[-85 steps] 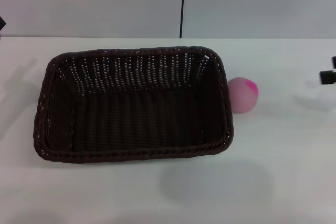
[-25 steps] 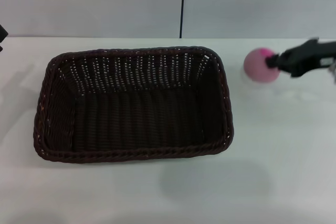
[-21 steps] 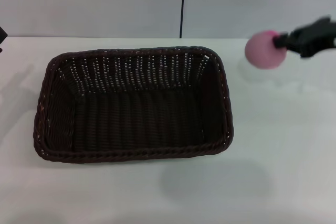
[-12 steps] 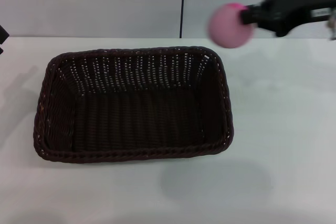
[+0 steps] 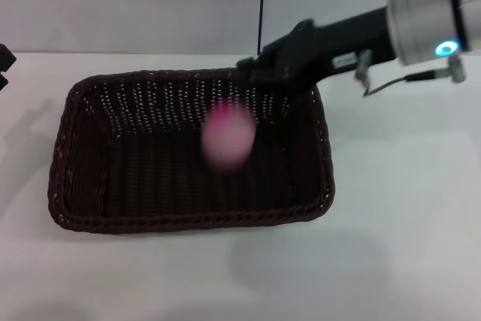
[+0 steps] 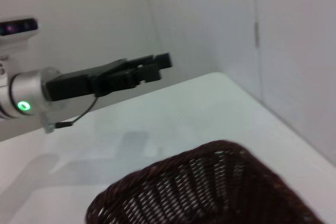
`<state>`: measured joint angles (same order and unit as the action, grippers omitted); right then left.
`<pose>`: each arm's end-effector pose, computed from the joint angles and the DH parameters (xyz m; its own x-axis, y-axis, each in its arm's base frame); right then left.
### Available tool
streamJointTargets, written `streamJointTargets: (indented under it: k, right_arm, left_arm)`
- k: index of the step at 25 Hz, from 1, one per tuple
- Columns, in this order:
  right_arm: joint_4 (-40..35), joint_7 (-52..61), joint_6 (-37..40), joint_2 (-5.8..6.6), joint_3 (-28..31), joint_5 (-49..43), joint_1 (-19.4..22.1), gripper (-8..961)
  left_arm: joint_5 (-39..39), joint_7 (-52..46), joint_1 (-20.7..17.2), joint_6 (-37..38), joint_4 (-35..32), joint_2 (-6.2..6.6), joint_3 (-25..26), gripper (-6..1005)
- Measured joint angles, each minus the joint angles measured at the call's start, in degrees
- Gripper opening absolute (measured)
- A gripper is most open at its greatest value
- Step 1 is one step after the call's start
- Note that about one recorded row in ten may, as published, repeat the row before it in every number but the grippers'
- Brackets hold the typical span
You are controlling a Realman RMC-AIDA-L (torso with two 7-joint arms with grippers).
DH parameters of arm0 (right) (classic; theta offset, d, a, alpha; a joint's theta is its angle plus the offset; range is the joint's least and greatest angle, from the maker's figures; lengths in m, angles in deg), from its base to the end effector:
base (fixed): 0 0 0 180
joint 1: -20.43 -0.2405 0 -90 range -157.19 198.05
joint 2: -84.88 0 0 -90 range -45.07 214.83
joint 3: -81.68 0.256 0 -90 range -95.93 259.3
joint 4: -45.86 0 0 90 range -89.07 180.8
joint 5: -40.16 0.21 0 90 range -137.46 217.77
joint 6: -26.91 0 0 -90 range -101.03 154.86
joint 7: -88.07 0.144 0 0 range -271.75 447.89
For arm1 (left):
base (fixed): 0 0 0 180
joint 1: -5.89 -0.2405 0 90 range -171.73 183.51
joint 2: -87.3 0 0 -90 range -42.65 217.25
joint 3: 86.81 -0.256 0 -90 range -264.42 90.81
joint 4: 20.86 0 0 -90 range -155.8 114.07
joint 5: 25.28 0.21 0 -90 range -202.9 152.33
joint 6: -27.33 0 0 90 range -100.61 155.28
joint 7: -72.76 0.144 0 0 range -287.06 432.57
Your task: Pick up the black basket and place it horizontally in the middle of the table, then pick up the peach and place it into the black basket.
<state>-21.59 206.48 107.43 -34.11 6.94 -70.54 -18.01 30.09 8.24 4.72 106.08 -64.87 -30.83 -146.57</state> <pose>0.0999 0.3661 -0.0163 0.9204 -0.2848 -0.2678 -0.3131 -0.9473 -0.0684 -0.3383 0.2445 0.0759 0.5054 0.0247 0.8626 0.7639 -0.4776 -0.4339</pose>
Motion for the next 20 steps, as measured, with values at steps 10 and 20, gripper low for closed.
streamJointTargets:
  k: [10,20]
  right_arm:
    - [-2.7,-1.8,0.2,-0.03,1.4,1.4,4.4,321]
    - [2.7,-25.8,-1.7,-0.13,20.0,23.2,23.3,602]
  left_arm:
    - [-0.1,4.1,-0.3,1.9,1.8,0.00,3.3,731]
    - [-0.1,13.7,-0.1,10.5,12.2,0.14,18.2,731]
